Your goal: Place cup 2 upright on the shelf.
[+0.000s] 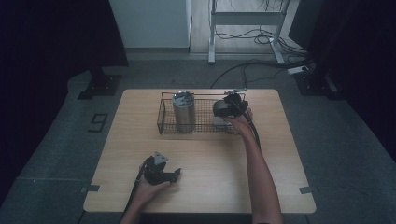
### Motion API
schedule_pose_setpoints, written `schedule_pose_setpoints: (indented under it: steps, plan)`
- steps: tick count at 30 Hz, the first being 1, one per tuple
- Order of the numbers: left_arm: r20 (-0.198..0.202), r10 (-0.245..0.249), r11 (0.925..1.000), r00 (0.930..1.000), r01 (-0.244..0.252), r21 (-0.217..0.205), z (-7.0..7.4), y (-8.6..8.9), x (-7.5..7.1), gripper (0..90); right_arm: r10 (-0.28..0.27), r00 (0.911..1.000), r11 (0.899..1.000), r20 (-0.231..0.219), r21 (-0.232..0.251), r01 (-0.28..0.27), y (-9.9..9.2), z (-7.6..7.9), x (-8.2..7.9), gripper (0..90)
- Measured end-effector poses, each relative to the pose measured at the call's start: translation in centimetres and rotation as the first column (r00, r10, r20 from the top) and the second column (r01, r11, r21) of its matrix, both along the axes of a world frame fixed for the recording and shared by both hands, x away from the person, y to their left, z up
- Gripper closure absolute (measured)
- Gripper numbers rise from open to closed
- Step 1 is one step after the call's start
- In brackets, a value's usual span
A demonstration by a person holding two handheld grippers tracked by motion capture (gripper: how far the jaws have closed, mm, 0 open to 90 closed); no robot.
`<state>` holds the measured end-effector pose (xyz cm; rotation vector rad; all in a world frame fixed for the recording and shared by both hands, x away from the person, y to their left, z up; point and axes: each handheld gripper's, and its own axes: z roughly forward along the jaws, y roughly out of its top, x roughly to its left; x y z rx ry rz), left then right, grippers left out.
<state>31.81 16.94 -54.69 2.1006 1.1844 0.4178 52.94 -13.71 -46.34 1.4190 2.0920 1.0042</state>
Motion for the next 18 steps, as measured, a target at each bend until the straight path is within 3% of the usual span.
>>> schedule_pose_setpoints:
  steps: [14,18]
  plan:
    - [-0.002,-0.003,1.0,1.0,0.003,-0.002,0.0,0.0,0.0,14.1,0.016,0.9985,1.0,0.052,0.02,-0.017,-0.4,0.8,-1.8,2.3]
    - [-0.001,-0.002,1.0,1.0,0.002,0.002,0.0,0.0,0.0,14.2,0.021,0.996,0.999,0.087,0.038,-0.024,-0.6,1.3,-3.0,5.0]
